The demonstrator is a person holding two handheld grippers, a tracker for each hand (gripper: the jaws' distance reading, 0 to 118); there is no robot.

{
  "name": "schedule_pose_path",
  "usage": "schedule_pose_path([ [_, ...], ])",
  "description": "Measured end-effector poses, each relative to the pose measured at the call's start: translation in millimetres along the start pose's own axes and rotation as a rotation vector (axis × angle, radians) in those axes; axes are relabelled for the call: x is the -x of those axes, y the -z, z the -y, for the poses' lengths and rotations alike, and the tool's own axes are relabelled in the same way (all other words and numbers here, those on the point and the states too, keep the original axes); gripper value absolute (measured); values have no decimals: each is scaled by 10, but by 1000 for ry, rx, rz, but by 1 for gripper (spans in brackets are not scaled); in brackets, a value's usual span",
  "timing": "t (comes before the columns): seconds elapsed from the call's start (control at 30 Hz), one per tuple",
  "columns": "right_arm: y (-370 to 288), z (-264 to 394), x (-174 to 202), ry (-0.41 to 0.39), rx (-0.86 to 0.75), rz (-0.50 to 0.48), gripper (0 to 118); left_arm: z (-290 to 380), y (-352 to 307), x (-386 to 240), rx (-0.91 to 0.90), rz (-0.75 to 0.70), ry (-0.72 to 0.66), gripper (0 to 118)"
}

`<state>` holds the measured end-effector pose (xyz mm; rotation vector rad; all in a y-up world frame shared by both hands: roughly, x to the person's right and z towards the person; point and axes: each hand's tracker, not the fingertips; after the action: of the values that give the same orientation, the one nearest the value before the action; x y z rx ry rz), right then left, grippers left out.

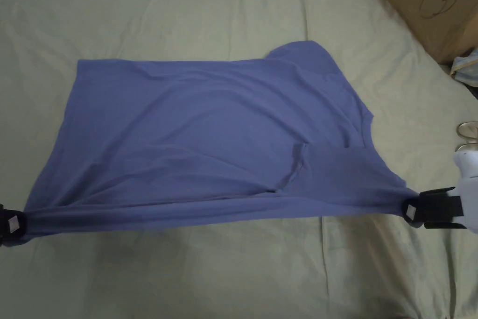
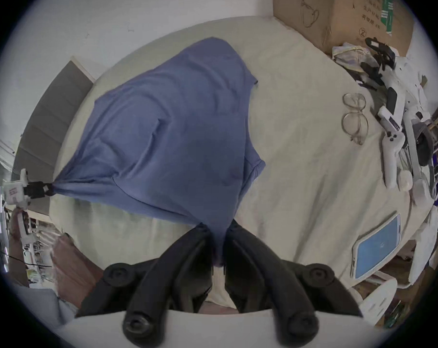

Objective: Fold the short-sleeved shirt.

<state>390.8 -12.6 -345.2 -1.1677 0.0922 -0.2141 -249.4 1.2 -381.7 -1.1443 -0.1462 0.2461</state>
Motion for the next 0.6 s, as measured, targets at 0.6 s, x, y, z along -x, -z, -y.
schedule_pose_path([
  [0.6,936,-1833,-36,101,58,39,8,-1804,1078,125,146,-5,-136,3],
])
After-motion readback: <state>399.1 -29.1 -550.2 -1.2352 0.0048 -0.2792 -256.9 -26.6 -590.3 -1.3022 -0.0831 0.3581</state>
